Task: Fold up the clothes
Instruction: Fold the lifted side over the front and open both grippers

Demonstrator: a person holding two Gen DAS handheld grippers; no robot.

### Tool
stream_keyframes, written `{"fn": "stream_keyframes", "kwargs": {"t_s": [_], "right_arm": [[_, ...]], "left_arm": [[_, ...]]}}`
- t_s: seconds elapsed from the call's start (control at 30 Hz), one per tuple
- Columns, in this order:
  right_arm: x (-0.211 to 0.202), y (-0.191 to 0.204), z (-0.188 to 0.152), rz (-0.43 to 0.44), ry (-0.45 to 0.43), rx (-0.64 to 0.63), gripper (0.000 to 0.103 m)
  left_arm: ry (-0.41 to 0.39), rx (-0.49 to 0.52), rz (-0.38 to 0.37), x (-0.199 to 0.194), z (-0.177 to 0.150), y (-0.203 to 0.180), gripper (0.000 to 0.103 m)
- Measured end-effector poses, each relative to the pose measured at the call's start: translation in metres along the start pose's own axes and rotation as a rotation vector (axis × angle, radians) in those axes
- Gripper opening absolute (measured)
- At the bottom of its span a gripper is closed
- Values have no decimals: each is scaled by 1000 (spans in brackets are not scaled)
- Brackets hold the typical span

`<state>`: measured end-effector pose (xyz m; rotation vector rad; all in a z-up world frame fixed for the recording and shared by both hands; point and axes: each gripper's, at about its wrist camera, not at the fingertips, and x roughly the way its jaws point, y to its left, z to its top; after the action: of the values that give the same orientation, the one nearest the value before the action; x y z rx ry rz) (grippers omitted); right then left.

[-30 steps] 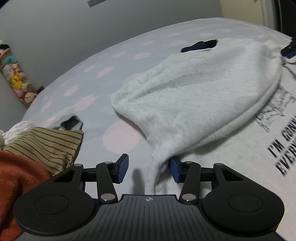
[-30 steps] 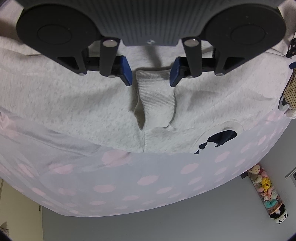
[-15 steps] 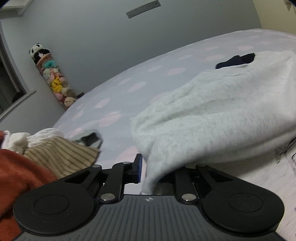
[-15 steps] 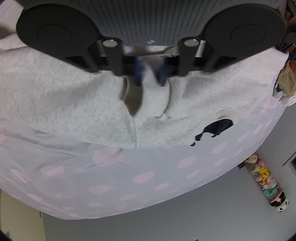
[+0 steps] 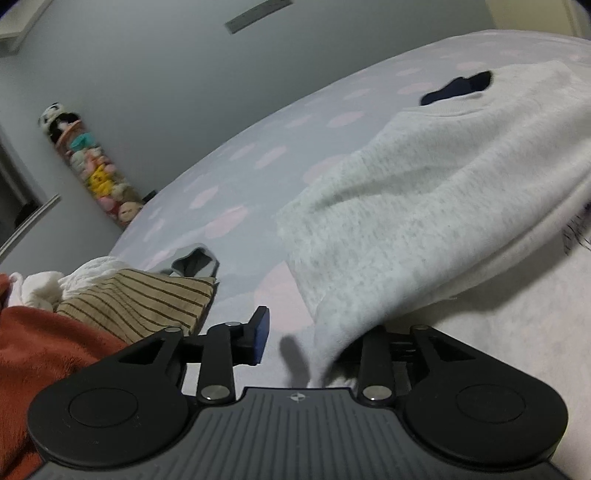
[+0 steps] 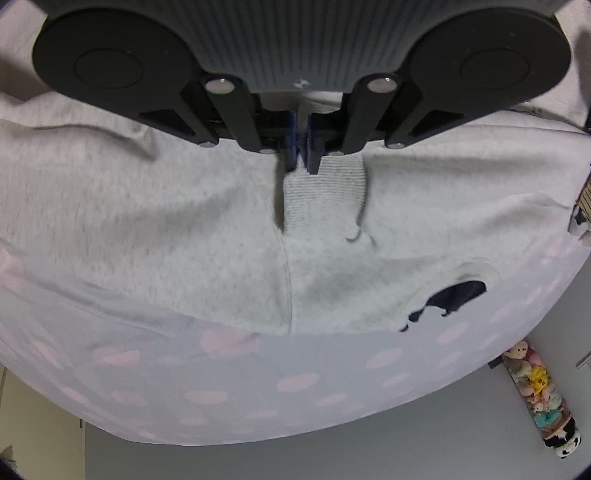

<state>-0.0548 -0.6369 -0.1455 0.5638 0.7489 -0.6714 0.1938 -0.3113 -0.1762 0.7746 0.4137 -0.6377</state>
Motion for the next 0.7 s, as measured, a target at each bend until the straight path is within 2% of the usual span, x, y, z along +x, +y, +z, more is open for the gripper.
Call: {"fn": "stream_keyframes", "kwargs": {"t_s": [0.13, 0.2, 0.3, 0.33, 0.53, 0.63, 0.7], "right_arm": [[1, -1, 2, 5, 13, 10, 6], [1, -2, 4, 10, 19, 18, 6], [-2, -3, 6, 20, 25, 19, 8], [-3, -3, 7, 23, 25, 12, 12], [-15, -8, 11, 30, 36, -25, 18], [-21, -10, 13, 36, 35, -47, 24], [-24, -13, 16, 34, 37, -59, 25]], "left_arm": [[-38, 33, -56, -18, -9, 7, 41], [-63, 58, -66, -29, -13, 10, 49], [-80, 35, -149, -42, -12, 21, 49], [-79, 20, -185, -45, -11, 25, 49], [-62, -109, -394, -65, -2, 57, 52], [-42, -131, -441, -70, 4, 68, 57], [-14, -116, -453, -72, 7, 70, 57]]}}
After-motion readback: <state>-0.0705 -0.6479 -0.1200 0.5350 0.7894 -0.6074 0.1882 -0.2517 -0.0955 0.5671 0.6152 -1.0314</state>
